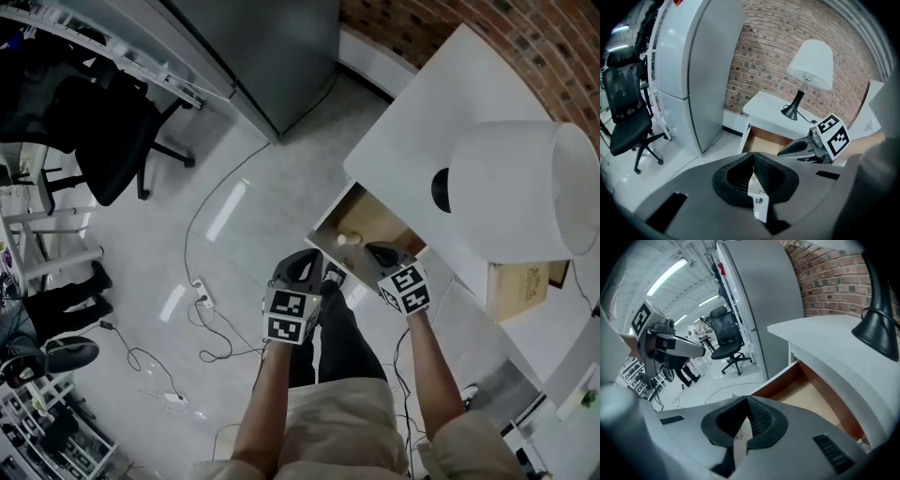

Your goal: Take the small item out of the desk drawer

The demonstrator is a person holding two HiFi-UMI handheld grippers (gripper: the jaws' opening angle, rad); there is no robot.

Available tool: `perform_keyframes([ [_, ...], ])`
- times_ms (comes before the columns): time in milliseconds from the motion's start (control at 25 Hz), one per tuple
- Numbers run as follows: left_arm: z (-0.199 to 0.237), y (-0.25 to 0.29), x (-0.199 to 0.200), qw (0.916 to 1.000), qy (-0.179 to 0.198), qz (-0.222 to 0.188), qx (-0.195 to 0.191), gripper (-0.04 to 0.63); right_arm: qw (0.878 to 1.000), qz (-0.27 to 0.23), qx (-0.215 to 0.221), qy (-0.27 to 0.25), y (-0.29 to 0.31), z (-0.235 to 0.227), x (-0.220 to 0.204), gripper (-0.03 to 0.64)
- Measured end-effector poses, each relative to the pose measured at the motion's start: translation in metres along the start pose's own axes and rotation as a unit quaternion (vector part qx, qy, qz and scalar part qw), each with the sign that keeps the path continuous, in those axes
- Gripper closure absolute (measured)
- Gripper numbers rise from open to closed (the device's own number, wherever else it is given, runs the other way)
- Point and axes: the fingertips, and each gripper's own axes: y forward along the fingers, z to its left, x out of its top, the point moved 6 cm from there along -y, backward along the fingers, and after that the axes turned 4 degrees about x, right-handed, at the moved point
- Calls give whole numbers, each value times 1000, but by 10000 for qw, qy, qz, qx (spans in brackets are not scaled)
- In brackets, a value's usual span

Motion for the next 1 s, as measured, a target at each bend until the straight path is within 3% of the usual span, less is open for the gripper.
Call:
perform_keyframes([
  [320, 0, 23, -27, 9998, 29, 180, -105, 578, 9991, 359, 111, -184, 30, -14, -25, 592],
  [600, -4, 44, -52, 9994, 25, 325, -153, 578, 9927, 824, 263, -840, 49, -17, -41, 592],
  [1000, -15, 60, -69, 9980, -59, 499, -372, 578, 9851, 1245, 611, -1018, 79, -27, -65, 592],
])
